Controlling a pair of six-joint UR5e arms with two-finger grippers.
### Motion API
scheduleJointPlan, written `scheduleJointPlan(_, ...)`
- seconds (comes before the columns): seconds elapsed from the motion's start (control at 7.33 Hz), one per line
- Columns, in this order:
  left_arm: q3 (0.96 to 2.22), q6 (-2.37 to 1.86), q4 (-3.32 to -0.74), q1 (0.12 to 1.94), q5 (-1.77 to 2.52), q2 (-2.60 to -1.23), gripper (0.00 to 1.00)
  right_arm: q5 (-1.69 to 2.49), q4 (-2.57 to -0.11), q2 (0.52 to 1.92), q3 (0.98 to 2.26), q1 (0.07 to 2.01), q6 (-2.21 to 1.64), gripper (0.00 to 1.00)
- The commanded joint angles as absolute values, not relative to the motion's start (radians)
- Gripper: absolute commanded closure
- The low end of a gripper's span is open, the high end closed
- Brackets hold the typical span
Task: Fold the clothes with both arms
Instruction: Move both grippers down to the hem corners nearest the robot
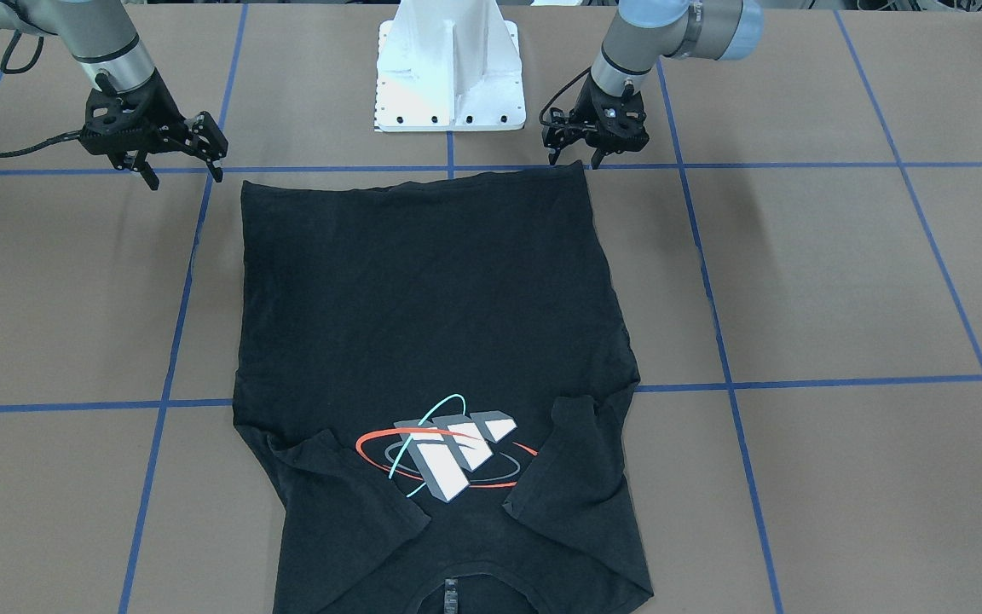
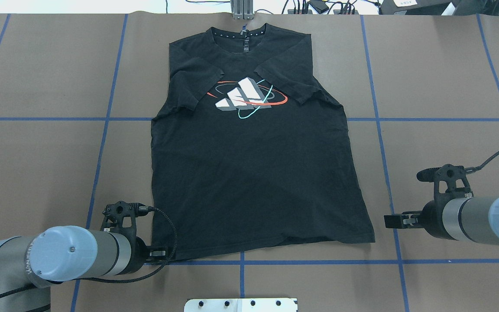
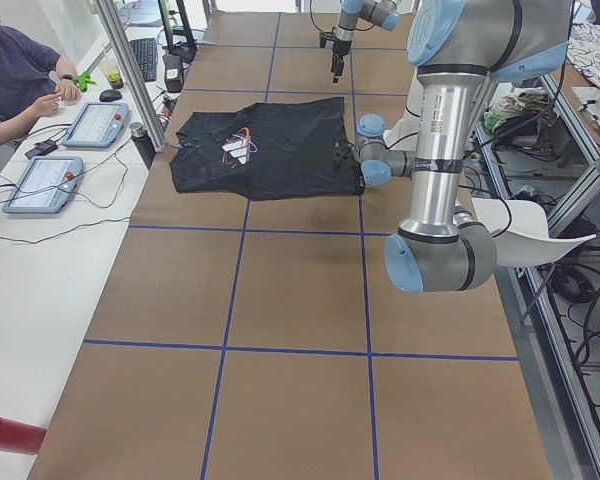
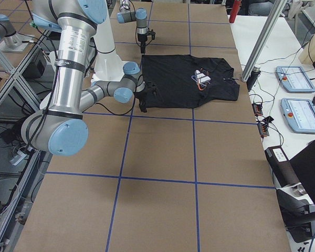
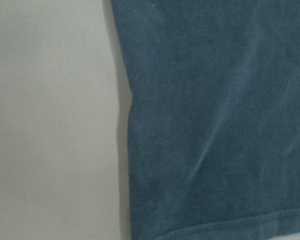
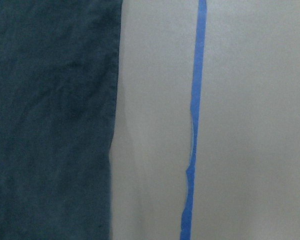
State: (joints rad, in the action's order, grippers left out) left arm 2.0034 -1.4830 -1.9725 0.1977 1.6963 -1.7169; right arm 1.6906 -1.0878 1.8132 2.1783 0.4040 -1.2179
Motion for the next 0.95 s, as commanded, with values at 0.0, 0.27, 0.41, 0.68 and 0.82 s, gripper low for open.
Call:
scheduleJointPlan(0.0, 1.997, -1.491, -1.973, 0.189, 1.698, -1.717, 0.4, 1.69, -1.088, 1.813, 2.178, 0.402, -1.216, 0.0)
scheduleJointPlan(0.27, 1.996, -1.491, -1.973, 0.189, 1.698, -1.715, 0.45, 1.69, -1.088, 1.812, 2.178, 0.399, -1.218, 0.0)
scheduleJointPlan(0.41, 1.994, -1.491, -1.973, 0.189, 1.7, -1.713, 0.53, 1.69, -1.088, 1.812, 2.178, 0.397, -1.218, 0.0)
scheduleJointPlan(0.68, 1.996, -1.491, -1.973, 0.19, 1.706, -1.713, 0.89, 1.69, -1.088, 1.81, 2.178, 0.394, -1.216, 0.0)
scheduleJointPlan(0.82, 1.999, -1.491, -1.973, 0.19, 1.706, -1.712, 1.0, 1.69, -1.088, 1.809, 2.178, 0.393, -1.218, 0.0)
